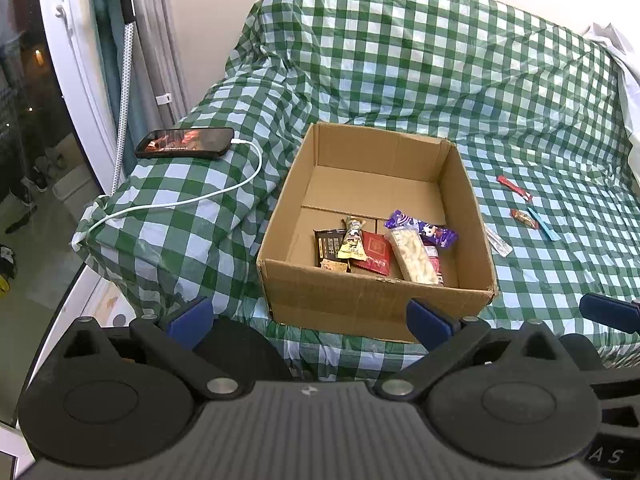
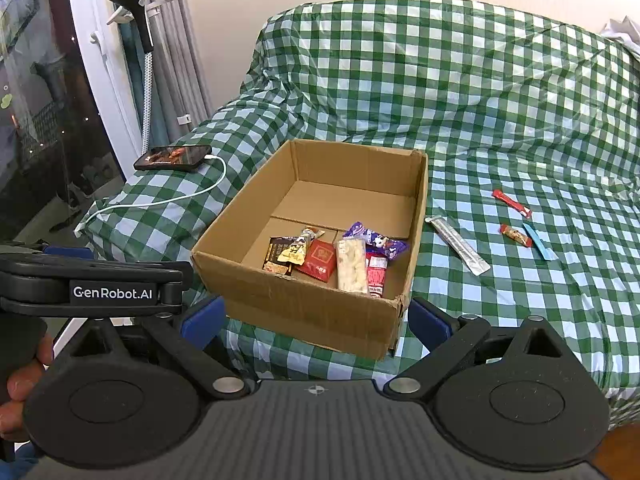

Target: Organize snacks

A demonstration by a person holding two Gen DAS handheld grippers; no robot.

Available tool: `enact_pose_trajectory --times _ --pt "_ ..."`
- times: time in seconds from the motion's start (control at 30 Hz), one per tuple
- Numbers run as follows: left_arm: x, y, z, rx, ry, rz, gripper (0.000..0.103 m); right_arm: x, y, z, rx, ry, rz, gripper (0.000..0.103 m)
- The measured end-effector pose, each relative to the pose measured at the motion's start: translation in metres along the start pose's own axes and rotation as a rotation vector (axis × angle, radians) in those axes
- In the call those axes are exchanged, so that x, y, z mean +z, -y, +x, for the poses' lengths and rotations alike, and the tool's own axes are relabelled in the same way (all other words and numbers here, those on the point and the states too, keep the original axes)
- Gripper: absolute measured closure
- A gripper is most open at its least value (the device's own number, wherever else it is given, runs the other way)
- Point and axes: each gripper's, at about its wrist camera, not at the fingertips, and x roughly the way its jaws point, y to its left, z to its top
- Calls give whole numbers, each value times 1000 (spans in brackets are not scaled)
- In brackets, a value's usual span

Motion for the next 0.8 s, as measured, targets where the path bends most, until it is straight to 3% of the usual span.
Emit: enact_pose_trajectory --times 0.8 --pt "1 14 31 14 -86 44 0 -4 21 28 21 -75 48 4"
